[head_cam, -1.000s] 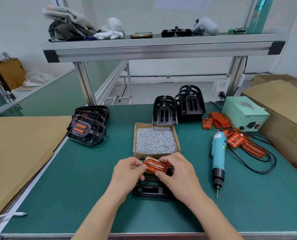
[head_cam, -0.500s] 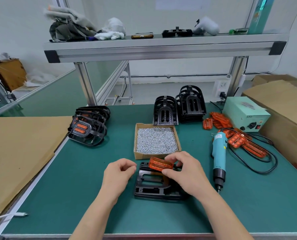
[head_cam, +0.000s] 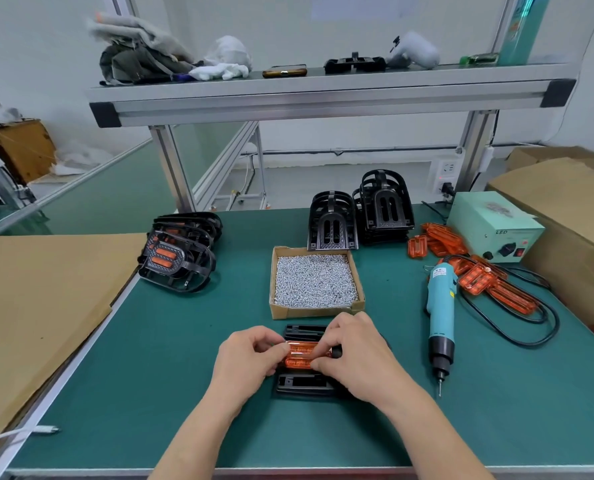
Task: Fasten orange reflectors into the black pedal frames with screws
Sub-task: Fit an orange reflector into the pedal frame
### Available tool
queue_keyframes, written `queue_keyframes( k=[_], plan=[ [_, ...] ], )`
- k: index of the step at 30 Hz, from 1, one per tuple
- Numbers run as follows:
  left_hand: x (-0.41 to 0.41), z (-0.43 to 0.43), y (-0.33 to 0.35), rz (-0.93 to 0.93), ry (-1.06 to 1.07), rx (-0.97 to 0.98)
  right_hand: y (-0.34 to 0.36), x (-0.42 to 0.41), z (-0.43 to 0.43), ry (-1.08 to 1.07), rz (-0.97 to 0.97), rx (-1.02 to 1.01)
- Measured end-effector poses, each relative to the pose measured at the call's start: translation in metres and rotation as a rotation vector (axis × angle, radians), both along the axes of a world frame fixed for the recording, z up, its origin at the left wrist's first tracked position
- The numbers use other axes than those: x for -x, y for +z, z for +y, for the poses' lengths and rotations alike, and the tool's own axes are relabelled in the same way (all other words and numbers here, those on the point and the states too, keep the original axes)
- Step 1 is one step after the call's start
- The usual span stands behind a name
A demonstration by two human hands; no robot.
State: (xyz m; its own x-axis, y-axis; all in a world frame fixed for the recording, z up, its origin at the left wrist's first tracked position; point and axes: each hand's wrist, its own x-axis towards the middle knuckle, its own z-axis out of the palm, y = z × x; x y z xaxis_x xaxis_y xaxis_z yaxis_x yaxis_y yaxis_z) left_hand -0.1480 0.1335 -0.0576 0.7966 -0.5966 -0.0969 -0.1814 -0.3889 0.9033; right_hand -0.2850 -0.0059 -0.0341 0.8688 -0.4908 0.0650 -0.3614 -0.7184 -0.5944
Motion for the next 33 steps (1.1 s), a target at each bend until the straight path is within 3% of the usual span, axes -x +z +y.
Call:
queue_keyframes(
  k=[17, 21, 24, 27, 30, 33],
  plan=[
    [0.007, -0.006, 0.007, -0.303, -0.098, -0.264, -0.004, -0.002, 0.002, -0.050, 0.058, 0.233],
    [0.009, -0.007, 0.009, -0.344, -0.102, -0.306, -0.005, 0.000, -0.006, -0.041, 0.027, 0.141],
    [0.014, -0.011, 0.010, -0.326, -0.102, -0.287, -0.003, 0.007, -0.019, -0.179, -0.189, 0.009],
    [0.018, -0.017, 0.008, -0.316, -0.104, -0.262, 0.000, 0.020, -0.043, -0.396, -0.331, 0.105],
    [0.018, -0.019, 0.006, -0.328, -0.120, -0.250, 0.000, 0.036, -0.068, -0.625, -0.263, 0.200],
    [0.017, -0.018, 0.004, -0.392, -0.161, -0.242, -0.007, 0.051, -0.086, -0.748, -0.075, 0.078]
  ],
)
